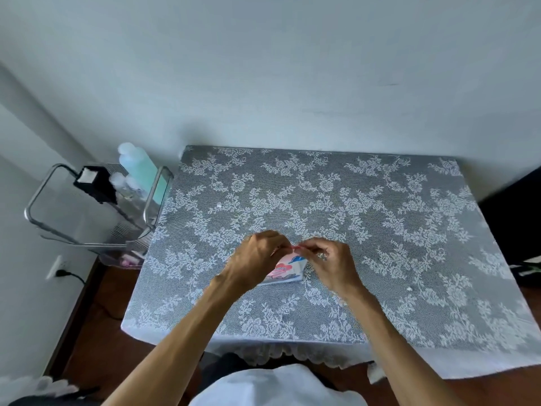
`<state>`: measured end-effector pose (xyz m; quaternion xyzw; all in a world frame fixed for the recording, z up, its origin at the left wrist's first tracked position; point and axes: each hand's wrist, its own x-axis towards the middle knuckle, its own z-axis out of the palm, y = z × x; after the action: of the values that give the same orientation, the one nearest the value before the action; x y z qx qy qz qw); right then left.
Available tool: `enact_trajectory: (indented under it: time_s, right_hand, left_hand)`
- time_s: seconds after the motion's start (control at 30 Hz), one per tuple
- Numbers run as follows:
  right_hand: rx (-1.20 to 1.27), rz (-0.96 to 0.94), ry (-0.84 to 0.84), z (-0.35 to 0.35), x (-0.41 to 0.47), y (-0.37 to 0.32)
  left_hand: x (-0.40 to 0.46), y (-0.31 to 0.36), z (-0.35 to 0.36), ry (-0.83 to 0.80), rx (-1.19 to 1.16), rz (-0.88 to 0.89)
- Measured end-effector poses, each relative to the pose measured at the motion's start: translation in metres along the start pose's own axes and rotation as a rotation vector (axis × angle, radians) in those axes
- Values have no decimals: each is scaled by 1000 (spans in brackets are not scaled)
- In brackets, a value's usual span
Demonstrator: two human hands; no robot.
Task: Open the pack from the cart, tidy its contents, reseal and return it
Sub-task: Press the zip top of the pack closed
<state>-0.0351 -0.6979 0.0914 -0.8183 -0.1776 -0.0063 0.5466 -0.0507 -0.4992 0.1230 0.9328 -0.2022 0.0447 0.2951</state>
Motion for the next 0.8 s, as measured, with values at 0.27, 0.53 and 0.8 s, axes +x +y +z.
enact_trajectory:
  time_s: [0.27, 0.53, 0.8]
  right_hand:
    - [-25, -11, 20, -10, -7, 11]
    - [-19, 72, -99, -1, 0, 6]
    - [-70, 24, -119, -2, 4, 8]
  left_hand:
    - [-8, -11, -6, -23, -26, -30]
    - [-4, -9, -4, -88, -1, -20]
    - [-1, 0, -3, -48, 11, -29]
